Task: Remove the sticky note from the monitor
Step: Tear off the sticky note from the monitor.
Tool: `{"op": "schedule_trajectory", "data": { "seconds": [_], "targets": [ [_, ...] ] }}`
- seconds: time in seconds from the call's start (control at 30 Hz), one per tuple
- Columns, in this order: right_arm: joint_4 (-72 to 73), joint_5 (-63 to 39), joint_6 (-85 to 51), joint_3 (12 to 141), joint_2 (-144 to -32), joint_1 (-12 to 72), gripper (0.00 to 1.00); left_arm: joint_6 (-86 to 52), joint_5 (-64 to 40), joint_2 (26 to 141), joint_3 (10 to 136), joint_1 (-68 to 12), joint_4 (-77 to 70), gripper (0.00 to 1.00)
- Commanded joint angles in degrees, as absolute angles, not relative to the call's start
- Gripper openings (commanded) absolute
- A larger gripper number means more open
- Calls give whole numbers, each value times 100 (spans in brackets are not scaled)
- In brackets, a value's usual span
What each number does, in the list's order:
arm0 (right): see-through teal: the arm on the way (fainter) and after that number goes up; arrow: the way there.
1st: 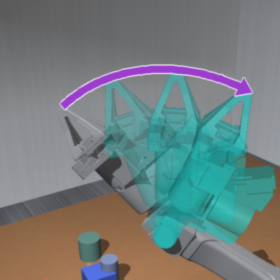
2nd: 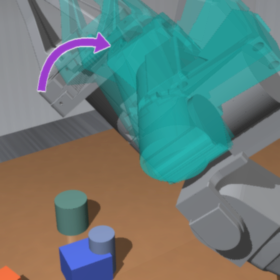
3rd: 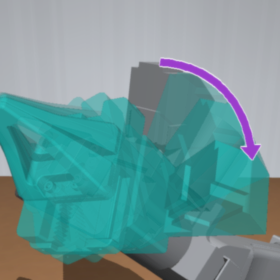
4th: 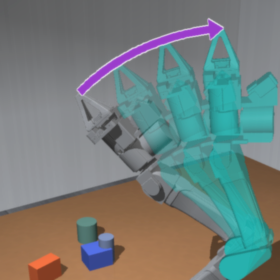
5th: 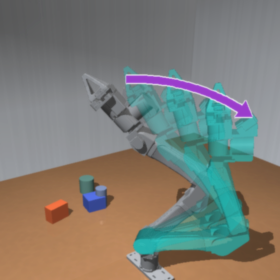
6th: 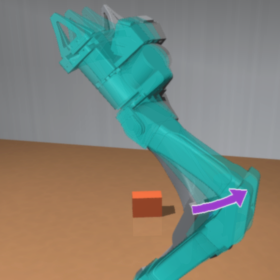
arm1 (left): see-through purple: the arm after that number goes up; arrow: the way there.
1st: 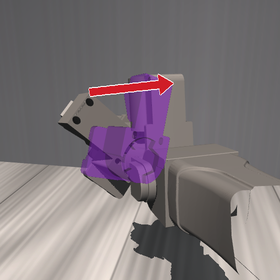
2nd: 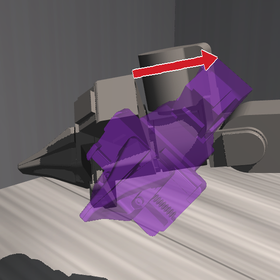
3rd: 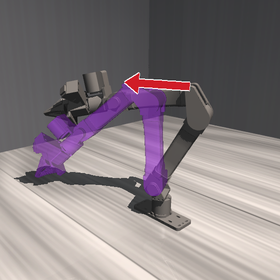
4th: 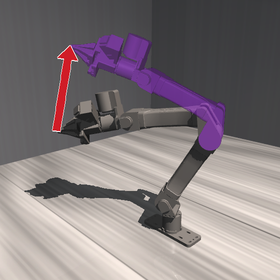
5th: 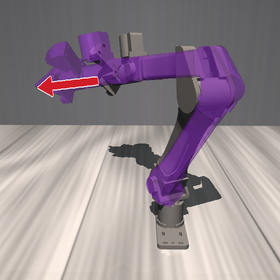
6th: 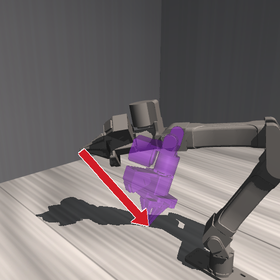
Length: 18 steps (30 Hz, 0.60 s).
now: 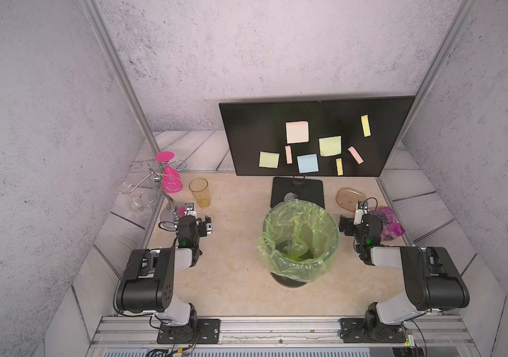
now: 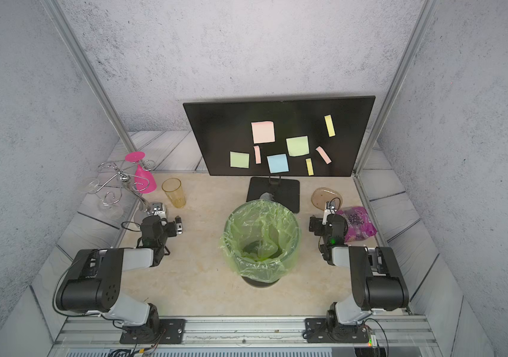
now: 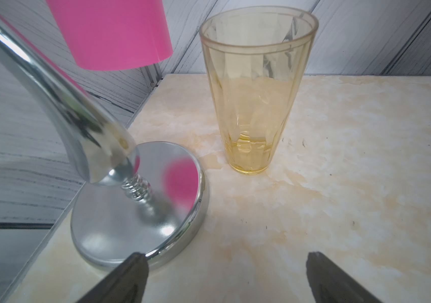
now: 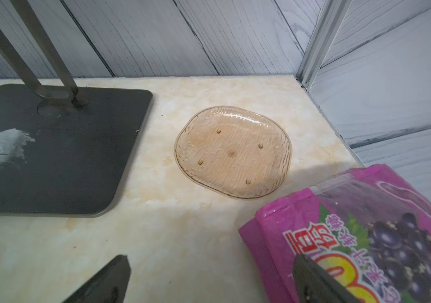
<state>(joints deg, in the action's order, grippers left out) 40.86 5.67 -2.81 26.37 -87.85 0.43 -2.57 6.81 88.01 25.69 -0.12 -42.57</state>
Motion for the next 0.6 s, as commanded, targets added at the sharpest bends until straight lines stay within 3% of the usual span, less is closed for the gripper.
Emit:
{"op": "schedule_trajectory", "data": {
  "seconds": [0.0, 0.57],
  "targets": [
    [4113, 536, -298, 2637, -8755, 48, 99, -211, 589, 8753, 2665, 4, -4306, 100],
    [4113, 534, -291, 2636, -8754, 57, 99, -160, 499, 8608, 2645, 0, -4276, 100]
  ]
}}
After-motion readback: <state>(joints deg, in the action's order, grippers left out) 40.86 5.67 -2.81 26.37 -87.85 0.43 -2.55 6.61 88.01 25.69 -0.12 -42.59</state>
